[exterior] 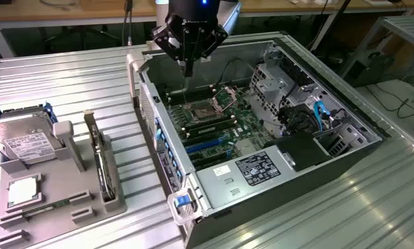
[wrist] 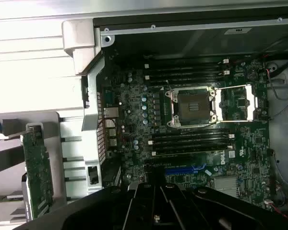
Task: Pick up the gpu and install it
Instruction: 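Reach for the gpu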
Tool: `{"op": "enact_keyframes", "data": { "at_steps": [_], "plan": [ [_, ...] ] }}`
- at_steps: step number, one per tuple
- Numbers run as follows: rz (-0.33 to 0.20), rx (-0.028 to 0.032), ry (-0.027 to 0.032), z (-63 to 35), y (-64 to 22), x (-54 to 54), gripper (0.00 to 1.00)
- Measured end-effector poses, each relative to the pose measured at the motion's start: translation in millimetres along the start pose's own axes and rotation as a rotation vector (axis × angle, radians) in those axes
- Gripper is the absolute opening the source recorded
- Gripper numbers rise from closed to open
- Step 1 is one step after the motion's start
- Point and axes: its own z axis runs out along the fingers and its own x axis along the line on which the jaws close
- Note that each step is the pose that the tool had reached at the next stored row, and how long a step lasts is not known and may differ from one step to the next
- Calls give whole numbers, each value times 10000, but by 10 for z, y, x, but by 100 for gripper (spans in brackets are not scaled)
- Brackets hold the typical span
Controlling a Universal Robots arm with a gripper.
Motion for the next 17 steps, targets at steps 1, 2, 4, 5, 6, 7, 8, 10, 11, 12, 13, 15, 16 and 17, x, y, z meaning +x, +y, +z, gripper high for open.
{"op": "enact_keyframes", "data": {
  "at_steps": [1,2,4,5,6,7,8,10,11,12,13,15,16,17],
  "plan": [
    [1,-1,0,0,0,0,11],
    [0,-2,-1,1,0,3,11],
    [-1,-1,0,0,-3,21,11],
    [-12,-1,0,-1,-4,28,11],
    [-25,-1,1,-1,-5,37,11],
    [-38,-1,2,-2,-6,46,11],
    [-52,-1,2,-2,-7,58,11],
    [-78,-2,3,-2,-10,79,11],
    [-89,-3,3,-2,-10,90,11],
    [-98,-3,4,-3,-11,102,11],
    [-106,-3,5,-3,-12,115,11],
    [-124,-4,6,-5,-16,157,11],
    [-131,-4,6,-5,-18,172,11],
    [-140,-4,6,-6,-20,191,11]
  ]
}}
